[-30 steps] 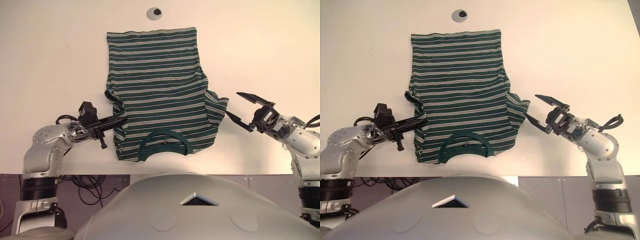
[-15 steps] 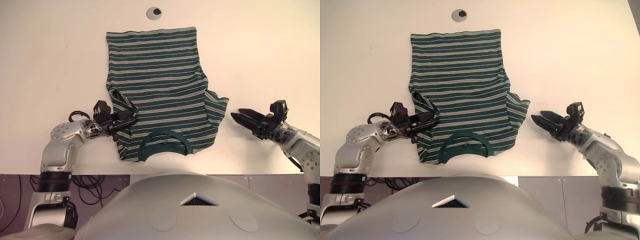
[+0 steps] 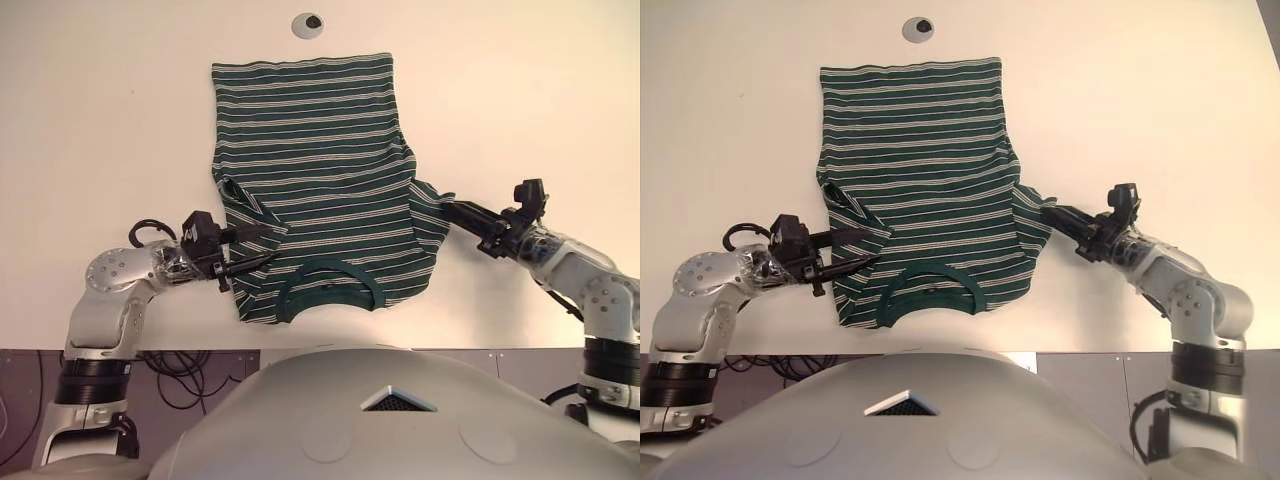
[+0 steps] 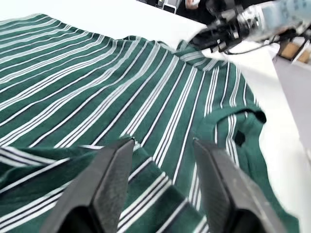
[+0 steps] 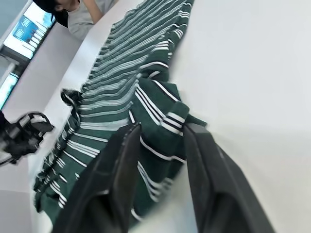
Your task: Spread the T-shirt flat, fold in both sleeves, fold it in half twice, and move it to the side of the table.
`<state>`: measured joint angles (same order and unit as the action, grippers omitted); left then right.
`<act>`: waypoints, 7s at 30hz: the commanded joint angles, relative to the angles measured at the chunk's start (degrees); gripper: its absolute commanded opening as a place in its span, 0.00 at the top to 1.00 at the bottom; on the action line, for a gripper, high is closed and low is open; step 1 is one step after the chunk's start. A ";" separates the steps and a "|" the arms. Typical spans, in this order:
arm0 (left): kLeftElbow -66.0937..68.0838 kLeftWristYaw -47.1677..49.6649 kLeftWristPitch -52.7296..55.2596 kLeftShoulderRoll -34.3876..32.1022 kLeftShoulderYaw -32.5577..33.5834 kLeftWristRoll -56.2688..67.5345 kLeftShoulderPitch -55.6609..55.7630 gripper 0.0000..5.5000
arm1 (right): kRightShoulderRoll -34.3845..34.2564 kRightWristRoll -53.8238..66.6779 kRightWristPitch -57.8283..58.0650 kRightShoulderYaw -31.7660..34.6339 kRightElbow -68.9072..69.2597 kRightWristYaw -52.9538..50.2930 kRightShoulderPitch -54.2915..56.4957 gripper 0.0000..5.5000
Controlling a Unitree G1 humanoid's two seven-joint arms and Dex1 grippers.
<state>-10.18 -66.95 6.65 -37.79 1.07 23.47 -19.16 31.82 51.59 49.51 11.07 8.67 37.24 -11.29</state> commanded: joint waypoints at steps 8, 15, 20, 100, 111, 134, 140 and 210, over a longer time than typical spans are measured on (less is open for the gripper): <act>0.71 -1.18 -16.19 -5.37 6.58 -5.37 -8.62 0.61 | -1.31 3.33 3.22 2.23 6.23 -1.67 -0.42 1.00; 5.15 -4.61 -33.96 -9.30 4.99 -13.48 -11.46 0.61 | -3.66 6.17 5.15 -1.04 14.52 -4.12 -1.18 1.00; 7.01 -1.88 -43.73 -11.09 2.09 -21.99 -11.55 0.61 | -5.45 6.68 6.24 -3.97 16.93 -6.39 -0.14 1.00; 23.53 32.85 -68.36 -19.81 -15.94 -48.44 -6.96 1.00 | 17.23 -65.48 -94.87 -30.47 -7.09 9.38 -5.58 1.00; -8.90 7.17 -36.78 -41.68 -18.14 17.66 -15.51 1.00 | 28.64 -15.48 -64.04 -26.19 11.79 28.31 -14.95 1.00; 9.28 18.49 -10.34 -6.09 -4.56 10.96 13.28 1.00 | 6.04 -20.54 -38.42 -18.91 -4.28 10.54 16.61 1.00; 20.02 24.45 -4.72 1.42 -4.15 3.68 22.74 1.00 | -3.33 -31.94 -40.36 -21.00 -18.88 3.58 29.28 1.00; 37.37 88.92 -50.19 -7.81 -38.34 -100.68 63.84 0.65 | 3.43 -33.39 -58.74 -23.53 9.96 14.07 9.06 0.45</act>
<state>25.98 16.58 -42.90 -45.02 -38.57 -78.08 43.14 34.63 13.92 -10.23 -18.69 18.84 53.10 -2.74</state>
